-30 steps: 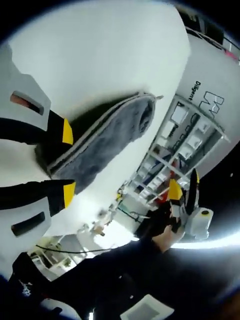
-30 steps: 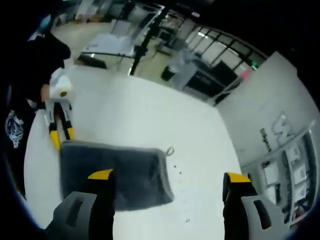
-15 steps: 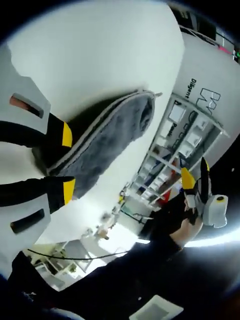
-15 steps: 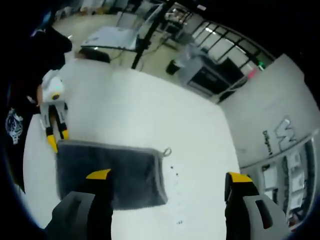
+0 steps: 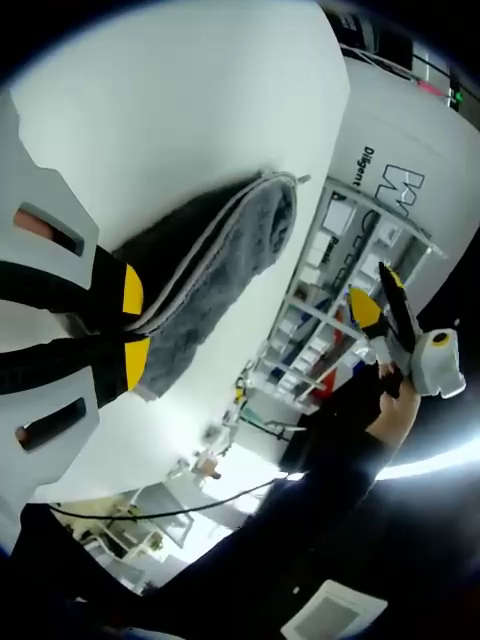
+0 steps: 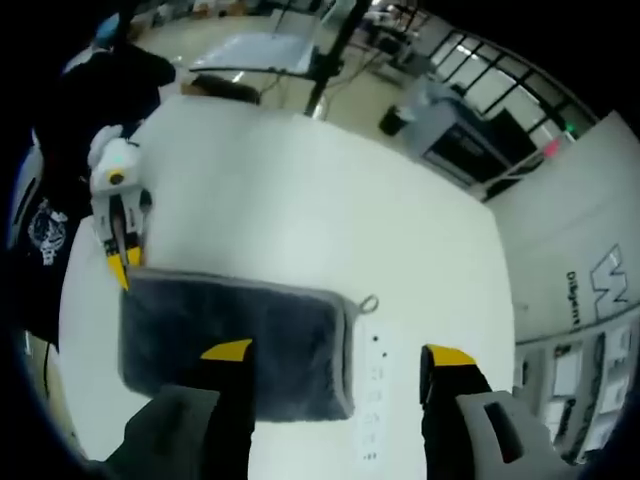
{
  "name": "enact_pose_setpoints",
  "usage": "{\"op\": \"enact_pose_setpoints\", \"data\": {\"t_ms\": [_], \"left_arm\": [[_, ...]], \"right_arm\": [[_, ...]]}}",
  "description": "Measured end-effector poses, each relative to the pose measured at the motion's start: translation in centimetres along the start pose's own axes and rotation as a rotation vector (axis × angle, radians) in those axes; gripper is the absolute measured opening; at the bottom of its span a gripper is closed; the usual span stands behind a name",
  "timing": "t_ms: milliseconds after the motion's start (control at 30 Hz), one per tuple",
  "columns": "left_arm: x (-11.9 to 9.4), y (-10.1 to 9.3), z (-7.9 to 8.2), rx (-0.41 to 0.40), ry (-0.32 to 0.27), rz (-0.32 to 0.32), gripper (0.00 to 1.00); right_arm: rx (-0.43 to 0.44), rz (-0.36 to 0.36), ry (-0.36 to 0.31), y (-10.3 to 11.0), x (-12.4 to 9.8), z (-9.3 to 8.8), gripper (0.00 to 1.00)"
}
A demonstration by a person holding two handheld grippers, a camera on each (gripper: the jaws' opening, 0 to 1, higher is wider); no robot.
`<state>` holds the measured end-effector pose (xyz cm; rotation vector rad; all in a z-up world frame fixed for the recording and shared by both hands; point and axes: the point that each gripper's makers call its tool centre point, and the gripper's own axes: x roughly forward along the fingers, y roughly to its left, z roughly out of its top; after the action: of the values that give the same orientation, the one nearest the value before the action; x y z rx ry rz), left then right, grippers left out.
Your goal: Open the folded towel by lifting each exposed corner and separating the folded layers until the towel lies flat within the target outline without major curled edges
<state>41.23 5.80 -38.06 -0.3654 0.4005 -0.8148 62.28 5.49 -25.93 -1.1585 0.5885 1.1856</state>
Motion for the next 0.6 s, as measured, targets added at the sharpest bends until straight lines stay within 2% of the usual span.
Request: {"op": "enact_pose_setpoints", "data": {"t_ms": [67, 367, 600], "left_arm": [[0.0, 0.0, 0.1, 0.003, -0.005, -0.001, 0.04], [-0.1, 0.1, 0.3, -0.001, -0.010, -0.003, 0.04], [0.0, 0.1, 0.3, -0.009, -0.009, -0.005, 0.04]], "right_arm": [[0.005, 0.001, 0.007, -1.2, 0.2, 0.3, 0.64], [0.009, 0.011, 0.022, -2.3, 2.7, 0.4, 0.60], [0.006, 0.028, 0.038, -1.9, 4.0, 0.0, 0.62]]}}
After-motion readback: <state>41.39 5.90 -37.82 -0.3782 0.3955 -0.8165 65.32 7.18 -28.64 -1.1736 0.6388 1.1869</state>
